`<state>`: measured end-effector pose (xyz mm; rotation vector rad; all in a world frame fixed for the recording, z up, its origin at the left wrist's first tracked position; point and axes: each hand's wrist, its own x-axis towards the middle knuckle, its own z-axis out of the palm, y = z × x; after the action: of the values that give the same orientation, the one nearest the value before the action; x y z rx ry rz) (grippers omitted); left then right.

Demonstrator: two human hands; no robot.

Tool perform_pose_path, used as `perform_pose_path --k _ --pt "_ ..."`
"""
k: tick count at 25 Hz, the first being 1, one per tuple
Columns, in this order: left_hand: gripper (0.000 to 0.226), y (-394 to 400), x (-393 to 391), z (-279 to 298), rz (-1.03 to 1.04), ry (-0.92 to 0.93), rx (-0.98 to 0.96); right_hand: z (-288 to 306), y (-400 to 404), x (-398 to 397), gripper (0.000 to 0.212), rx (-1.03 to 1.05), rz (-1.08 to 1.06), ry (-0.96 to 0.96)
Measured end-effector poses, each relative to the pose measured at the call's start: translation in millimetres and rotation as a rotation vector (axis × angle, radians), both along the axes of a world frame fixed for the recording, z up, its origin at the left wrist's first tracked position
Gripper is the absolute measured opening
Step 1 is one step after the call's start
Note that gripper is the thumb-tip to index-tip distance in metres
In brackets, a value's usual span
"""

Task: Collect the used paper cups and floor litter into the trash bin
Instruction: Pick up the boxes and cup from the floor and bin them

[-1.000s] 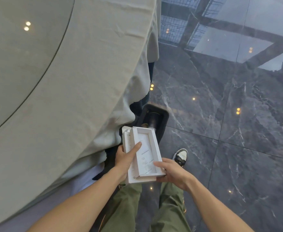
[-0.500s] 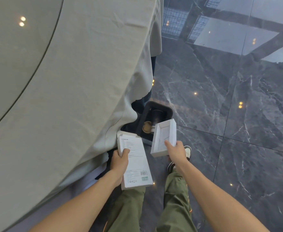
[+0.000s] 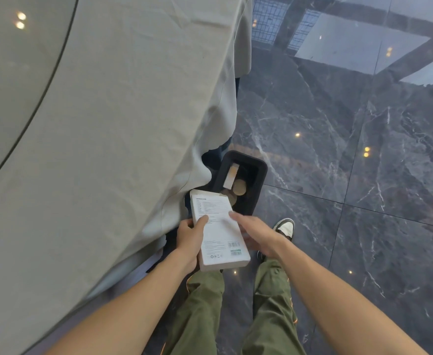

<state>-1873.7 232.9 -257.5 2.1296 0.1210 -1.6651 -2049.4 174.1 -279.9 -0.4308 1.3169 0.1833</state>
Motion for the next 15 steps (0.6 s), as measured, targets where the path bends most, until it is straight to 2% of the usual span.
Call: perform_pose_path --k 2,4,7,10,12,14,15 --pt "0.032 -4 -3 -4 0.038 0.028 0.007 13 10 -10 0.037 0.181 -0.062 -0.218" --pt "0.035 -5 -7 -8 0.004 0.045 0.008 12 16 -19 0.036 0.191 -0.174 -0.23" --pt "0.049 -5 -12 -12 -0.08 0.077 0.017 -7 20 -25 0.037 -0.025 -0.288 0.045" --pt "0.039 -2 -11 -14 -0.187 0.046 0.048 -25 11 -24 0.039 -0.244 -0.218 0.355" --pt "0.022 0 -9 -13 -0.201 0.037 0.061 -28 0 -19 0.04 -0.271 -0.175 0.394" --pt "0.003 0 -8 -8 -0.19 0.049 0.059 -26 -12 -13 0.051 -0.299 -0.072 0.409" --pt "0.006 1 -7 -9 -0.189 0.042 0.049 -25 -16 -9 0.058 -0.319 -0.028 0.42"
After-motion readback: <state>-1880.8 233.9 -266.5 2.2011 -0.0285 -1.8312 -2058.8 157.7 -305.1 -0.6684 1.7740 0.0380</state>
